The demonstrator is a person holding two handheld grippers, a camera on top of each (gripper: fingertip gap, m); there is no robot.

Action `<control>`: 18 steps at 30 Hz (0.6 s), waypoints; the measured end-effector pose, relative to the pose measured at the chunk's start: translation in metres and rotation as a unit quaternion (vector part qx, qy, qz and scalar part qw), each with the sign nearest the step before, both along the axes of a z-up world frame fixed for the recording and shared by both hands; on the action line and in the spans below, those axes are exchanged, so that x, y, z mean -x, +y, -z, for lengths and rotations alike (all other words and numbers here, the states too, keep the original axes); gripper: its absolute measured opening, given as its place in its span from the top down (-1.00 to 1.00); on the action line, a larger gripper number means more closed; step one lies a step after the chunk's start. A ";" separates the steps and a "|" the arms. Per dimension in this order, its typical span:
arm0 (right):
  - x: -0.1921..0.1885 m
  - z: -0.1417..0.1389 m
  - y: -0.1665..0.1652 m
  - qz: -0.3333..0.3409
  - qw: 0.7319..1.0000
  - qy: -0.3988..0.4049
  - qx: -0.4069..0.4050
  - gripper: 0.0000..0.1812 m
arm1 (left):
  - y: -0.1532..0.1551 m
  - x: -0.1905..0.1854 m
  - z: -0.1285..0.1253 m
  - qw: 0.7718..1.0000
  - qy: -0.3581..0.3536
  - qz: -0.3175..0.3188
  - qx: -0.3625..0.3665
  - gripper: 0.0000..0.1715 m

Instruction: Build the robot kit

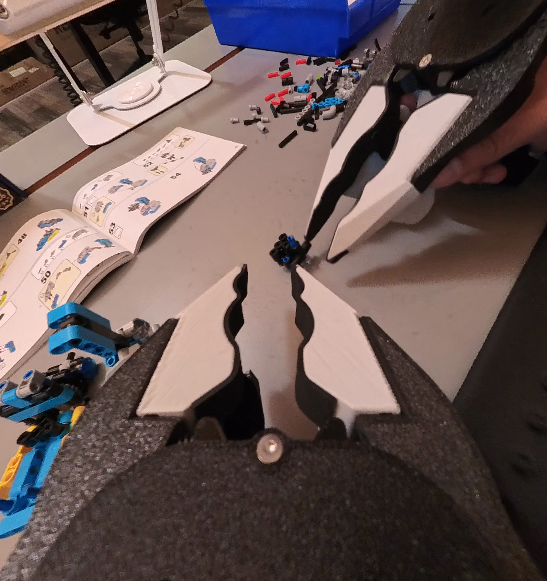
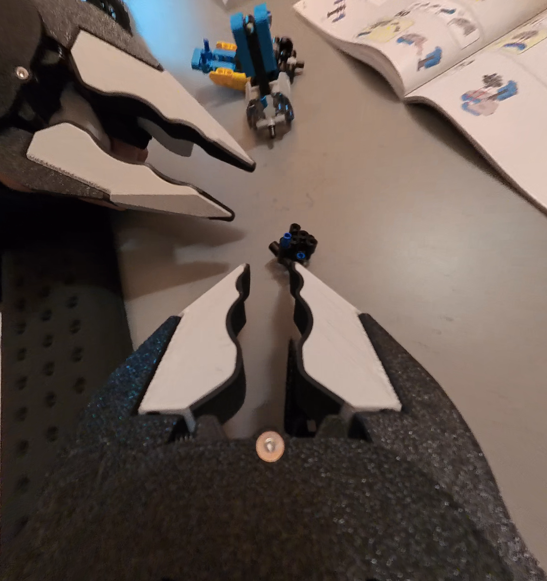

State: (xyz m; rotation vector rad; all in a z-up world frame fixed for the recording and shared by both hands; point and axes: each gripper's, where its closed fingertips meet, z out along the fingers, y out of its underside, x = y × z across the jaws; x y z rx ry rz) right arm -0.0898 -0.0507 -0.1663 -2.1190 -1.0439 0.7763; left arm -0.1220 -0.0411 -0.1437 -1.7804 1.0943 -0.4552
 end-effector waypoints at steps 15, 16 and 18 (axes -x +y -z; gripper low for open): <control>0.022 0.002 -0.016 -0.052 0.999 0.003 -0.010 0.65 | 0.011 0.010 -0.003 0.998 -0.035 -0.028 0.037 0.68; 0.025 0.000 -0.016 -0.056 0.998 0.003 -0.022 0.65 | 0.011 0.009 -0.003 0.998 -0.038 -0.022 0.042 0.68; 0.025 -0.004 -0.013 -0.055 0.998 0.011 -0.034 0.68 | 0.012 0.009 -0.005 0.998 -0.045 -0.019 0.040 0.68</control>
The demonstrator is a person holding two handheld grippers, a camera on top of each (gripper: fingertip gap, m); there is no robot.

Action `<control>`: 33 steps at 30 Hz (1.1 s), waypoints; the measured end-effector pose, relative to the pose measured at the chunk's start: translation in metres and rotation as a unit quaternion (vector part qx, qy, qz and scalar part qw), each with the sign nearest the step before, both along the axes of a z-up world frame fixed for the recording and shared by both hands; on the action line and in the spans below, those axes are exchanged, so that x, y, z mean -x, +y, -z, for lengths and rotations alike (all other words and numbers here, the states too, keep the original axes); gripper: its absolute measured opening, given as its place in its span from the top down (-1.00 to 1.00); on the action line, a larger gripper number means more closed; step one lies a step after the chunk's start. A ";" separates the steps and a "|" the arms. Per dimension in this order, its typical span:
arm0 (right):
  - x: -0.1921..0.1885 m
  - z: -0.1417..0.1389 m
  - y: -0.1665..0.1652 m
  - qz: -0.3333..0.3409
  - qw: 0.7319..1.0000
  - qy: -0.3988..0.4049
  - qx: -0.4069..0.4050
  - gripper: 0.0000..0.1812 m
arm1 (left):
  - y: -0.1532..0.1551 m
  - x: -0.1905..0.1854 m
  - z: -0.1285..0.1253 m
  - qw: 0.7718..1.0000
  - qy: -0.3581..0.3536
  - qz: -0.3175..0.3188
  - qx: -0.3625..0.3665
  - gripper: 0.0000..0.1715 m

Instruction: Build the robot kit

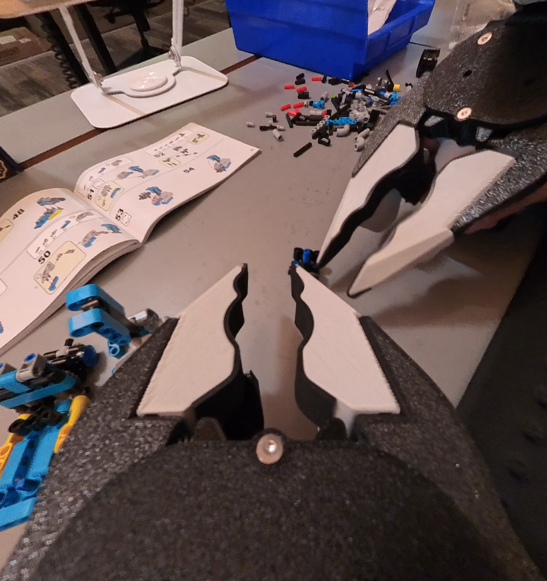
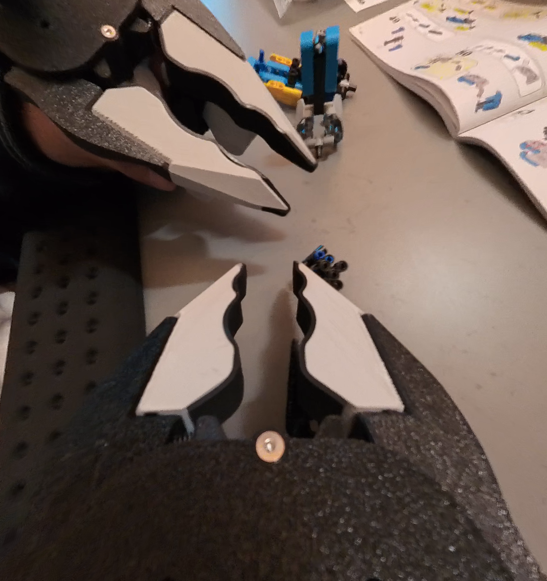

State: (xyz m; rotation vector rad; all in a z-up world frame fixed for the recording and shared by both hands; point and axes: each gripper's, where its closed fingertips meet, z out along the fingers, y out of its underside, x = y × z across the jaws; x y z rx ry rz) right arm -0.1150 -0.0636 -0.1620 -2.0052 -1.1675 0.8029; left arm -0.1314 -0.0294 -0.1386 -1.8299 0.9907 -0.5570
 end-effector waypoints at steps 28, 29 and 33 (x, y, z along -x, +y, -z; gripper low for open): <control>-0.104 -0.003 0.150 0.268 0.962 0.013 -0.056 0.46 | 0.072 0.109 -0.046 0.977 -0.156 -0.148 0.004 0.68; -0.103 -0.001 0.151 0.265 0.963 0.006 -0.054 0.46 | 0.072 0.108 -0.044 0.978 -0.152 -0.146 0.003 0.68; -0.100 0.004 0.150 0.256 0.965 -0.012 -0.051 0.46 | 0.073 0.108 -0.042 0.978 -0.144 -0.149 0.003 0.68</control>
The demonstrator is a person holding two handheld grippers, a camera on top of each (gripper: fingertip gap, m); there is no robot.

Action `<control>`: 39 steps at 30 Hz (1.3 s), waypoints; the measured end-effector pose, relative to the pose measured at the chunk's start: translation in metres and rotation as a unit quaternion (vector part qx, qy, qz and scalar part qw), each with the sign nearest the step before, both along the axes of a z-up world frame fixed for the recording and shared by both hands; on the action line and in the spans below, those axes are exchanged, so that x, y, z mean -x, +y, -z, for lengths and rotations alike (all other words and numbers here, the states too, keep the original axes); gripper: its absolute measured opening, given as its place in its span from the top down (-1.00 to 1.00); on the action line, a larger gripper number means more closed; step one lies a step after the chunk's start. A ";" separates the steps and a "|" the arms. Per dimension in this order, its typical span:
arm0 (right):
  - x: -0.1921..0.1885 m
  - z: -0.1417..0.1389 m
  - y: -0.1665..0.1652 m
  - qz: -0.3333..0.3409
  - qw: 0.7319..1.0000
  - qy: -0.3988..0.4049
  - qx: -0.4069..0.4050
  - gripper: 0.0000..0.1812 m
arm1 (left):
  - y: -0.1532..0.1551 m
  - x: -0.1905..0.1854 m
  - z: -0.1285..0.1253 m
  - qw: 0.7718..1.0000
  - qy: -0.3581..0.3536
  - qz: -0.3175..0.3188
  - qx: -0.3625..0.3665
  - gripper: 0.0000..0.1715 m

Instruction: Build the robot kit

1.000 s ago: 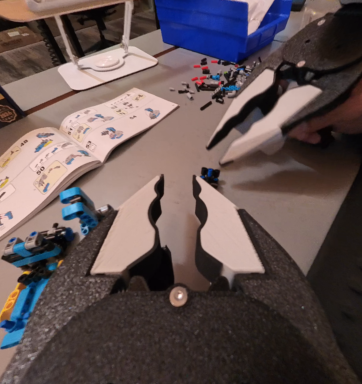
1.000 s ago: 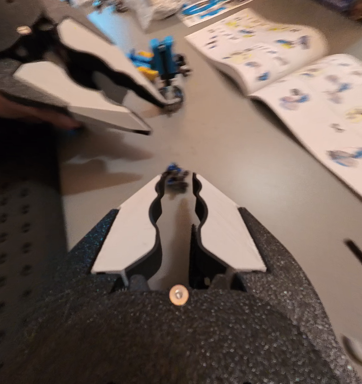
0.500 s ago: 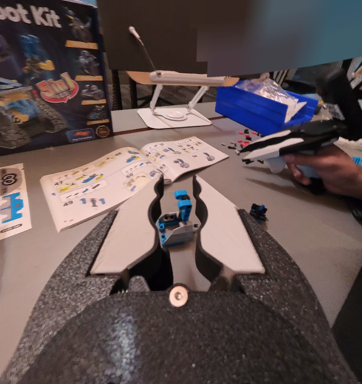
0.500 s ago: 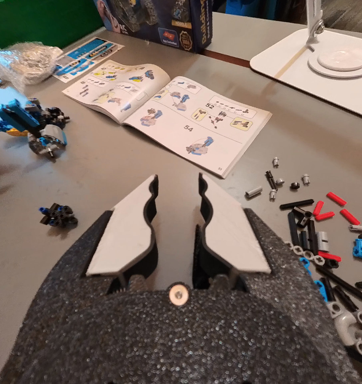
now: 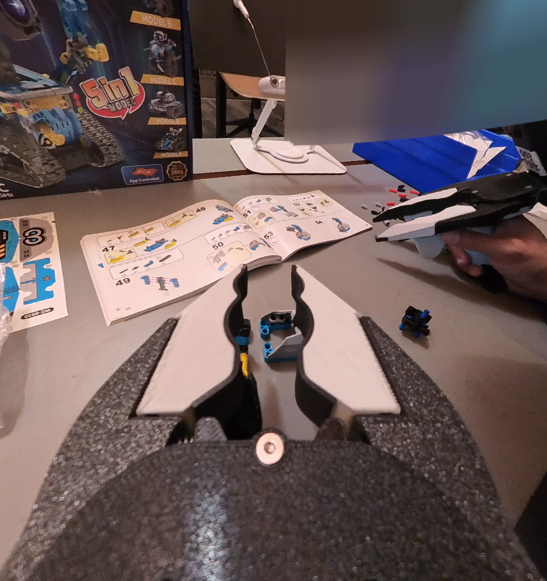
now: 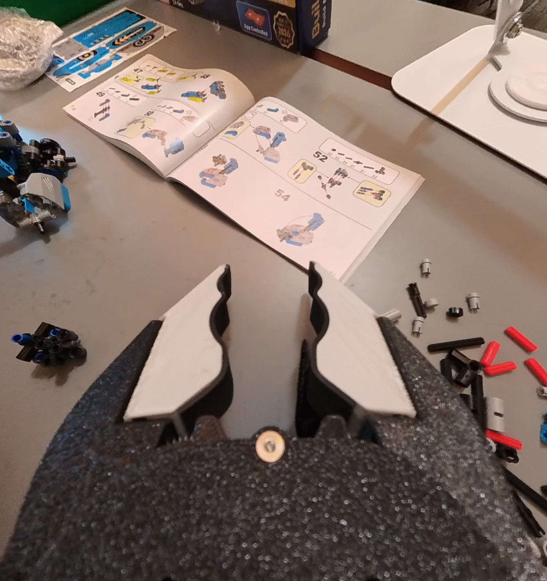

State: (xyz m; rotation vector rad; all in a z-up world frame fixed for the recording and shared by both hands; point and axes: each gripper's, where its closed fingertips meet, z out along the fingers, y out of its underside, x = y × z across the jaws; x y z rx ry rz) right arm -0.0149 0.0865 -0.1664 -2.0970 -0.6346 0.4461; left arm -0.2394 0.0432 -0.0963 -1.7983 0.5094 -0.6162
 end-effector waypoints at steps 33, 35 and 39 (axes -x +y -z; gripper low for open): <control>0.005 0.000 -0.004 -0.021 1.000 0.002 0.002 0.53 | -0.023 -0.027 0.031 0.993 0.013 0.087 0.084 0.46; 0.006 -0.003 -0.005 -0.024 1.000 0.009 -0.004 0.54 | -0.024 -0.029 0.039 0.992 0.047 0.086 0.082 0.59; 0.007 -0.005 -0.009 -0.030 0.999 0.013 -0.007 0.54 | -0.029 -0.038 0.054 0.986 0.111 0.086 0.086 0.65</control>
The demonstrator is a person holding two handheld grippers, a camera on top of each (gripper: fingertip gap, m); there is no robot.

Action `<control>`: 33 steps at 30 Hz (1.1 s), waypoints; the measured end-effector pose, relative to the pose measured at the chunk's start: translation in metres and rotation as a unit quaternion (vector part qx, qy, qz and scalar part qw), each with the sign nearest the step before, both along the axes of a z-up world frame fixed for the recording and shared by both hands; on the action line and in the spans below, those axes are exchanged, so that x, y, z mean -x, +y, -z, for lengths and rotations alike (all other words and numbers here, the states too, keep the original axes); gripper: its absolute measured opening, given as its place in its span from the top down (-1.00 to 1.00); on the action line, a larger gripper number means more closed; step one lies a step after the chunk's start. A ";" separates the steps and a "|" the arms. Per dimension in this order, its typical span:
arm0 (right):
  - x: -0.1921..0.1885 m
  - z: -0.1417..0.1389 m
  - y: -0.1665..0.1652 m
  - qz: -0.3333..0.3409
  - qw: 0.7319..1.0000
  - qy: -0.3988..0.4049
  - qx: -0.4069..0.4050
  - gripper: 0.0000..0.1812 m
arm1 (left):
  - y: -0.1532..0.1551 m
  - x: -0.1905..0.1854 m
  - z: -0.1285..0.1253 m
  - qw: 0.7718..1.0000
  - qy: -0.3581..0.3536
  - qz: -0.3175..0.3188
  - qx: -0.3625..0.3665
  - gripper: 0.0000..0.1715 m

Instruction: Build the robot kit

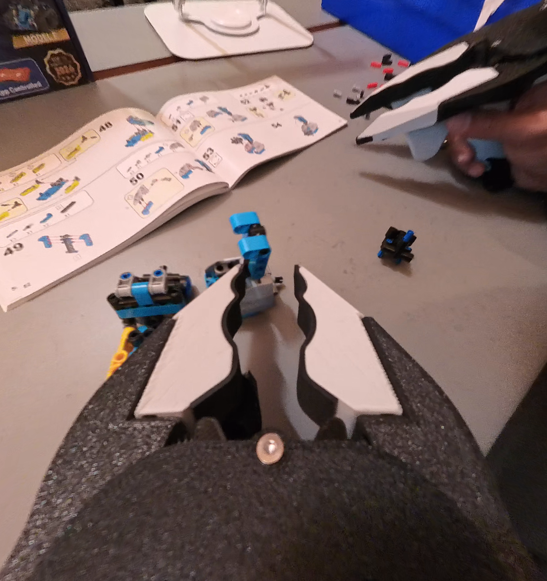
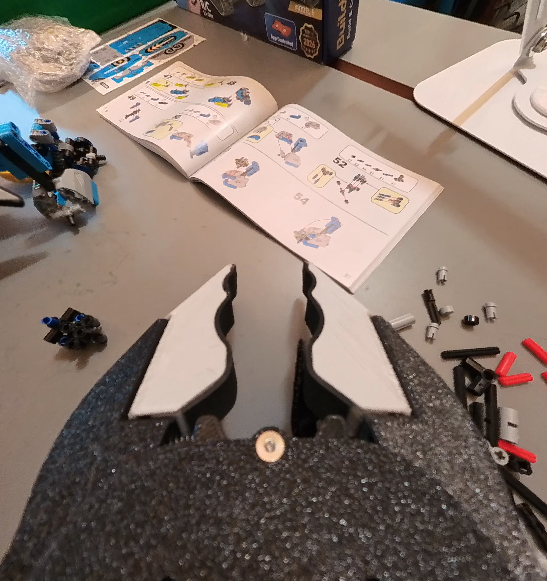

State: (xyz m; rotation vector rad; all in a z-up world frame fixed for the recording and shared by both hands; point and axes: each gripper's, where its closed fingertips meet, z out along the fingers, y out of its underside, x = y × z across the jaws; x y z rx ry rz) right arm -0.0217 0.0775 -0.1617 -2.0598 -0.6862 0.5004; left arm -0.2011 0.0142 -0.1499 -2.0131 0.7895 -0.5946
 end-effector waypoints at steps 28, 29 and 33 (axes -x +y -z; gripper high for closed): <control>0.155 -0.001 -0.065 -0.279 0.954 -0.104 0.032 0.31 | -0.056 -0.027 0.020 0.989 0.043 0.080 0.116 0.37; 0.148 -0.002 -0.066 -0.276 0.955 -0.102 0.032 0.32 | -0.054 -0.024 0.016 0.991 0.039 0.071 0.107 0.37; 0.122 -0.005 -0.074 -0.254 0.963 -0.081 0.040 0.35 | -0.033 -0.005 0.003 0.997 0.030 0.027 0.059 0.33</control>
